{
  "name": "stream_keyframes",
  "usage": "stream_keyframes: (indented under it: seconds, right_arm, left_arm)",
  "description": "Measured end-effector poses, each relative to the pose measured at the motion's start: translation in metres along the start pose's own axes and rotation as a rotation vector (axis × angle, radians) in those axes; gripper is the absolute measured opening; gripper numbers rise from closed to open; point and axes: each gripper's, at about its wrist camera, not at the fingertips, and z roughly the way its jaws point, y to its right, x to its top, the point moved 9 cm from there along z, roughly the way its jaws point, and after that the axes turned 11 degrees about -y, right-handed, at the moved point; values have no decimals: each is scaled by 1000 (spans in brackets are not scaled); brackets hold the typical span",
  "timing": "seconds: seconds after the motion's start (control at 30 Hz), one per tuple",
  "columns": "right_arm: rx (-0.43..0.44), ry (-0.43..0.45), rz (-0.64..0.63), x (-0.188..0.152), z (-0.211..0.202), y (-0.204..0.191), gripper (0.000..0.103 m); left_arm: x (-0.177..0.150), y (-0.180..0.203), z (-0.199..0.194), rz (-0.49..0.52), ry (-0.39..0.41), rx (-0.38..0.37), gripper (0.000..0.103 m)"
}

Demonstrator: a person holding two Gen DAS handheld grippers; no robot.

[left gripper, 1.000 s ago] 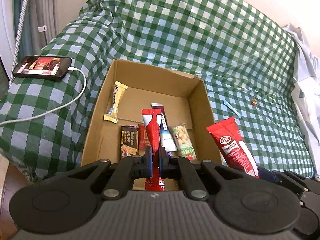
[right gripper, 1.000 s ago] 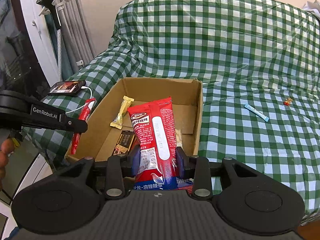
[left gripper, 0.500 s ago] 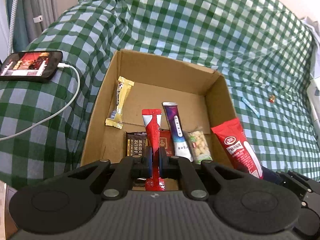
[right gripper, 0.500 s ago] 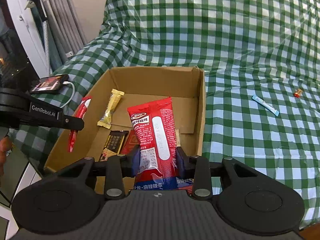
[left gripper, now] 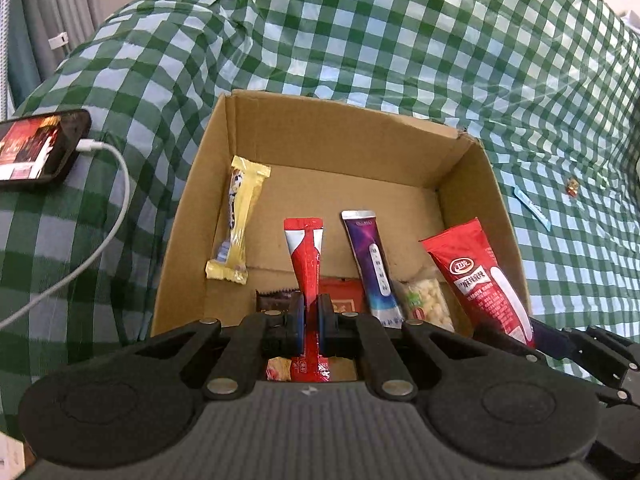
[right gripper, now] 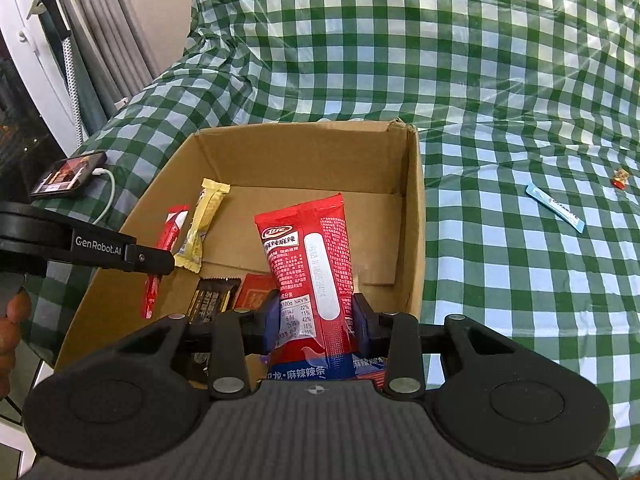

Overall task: Organize snacks
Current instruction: 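Open the left tool over the box while the right tool releases the red packet inside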

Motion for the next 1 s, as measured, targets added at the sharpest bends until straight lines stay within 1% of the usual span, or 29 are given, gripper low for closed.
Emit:
stream_keyframes:
  seconds: [0.13, 0.17, 0.2, 0.23, 0.27, 0.3, 0.33, 0.37, 0.4, 0.43, 0.5, 0.6, 0.7, 0.77, 0.83, 1.0]
  right_arm:
    - [-3, -1, 3, 6, 7, 0, 39]
    - [0, 0, 3, 8, 8, -1, 39]
    - [10, 1, 5, 10, 9, -2, 42]
    - [25, 0, 11, 12, 10, -3, 45]
    - [40, 2, 28, 14, 9, -4, 48]
    - [61, 7, 46, 16, 7, -4, 61]
    - [71, 12, 56, 16, 4, -5, 77]
    - [76, 21, 65, 15, -2, -6, 83]
    - [77, 34, 69, 11, -9, -6, 91]
    - [75, 39, 70, 6, -14, -6, 93]
    - [71, 21, 63, -9, -23, -7, 95]
    - [69, -16, 62, -42, -36, -12, 96]
    - [50, 12, 26, -61, -54, -22, 98]
    - [20, 50, -8, -64, -68, -27, 100]
    - [1, 84, -13, -64, -82, -28, 100]
    - [-16, 138, -10, -75, -111, -31, 102]
  left_arm:
    - [6, 0, 9, 10, -6, 13, 8]
    - [8, 2, 11, 27, -11, 14, 13]
    - [9, 4, 11, 41, -14, 17, 20]
    - [10, 3, 10, 50, -9, 18, 31]
    - [10, 0, 5, 51, 3, 30, 69]
    - [9, -5, 0, 44, 18, 44, 103]
    - [7, -11, -9, 22, 56, 68, 102]
    - [2, -17, -19, -3, 101, 82, 103]
    - [-4, -21, -26, -18, 120, 94, 103]
    - [-14, -24, -30, -24, 115, 96, 103]
    - [-37, -26, -35, -42, 78, 64, 103]
    - [-68, -24, -39, -79, 26, 26, 103]
    - [-91, -22, -47, -84, -2, 23, 103]
    - [-99, -23, -58, -94, 12, 45, 103]
    - [-106, -22, -68, -101, 31, 58, 103]
    - [-126, -14, -97, -99, 75, 52, 103]
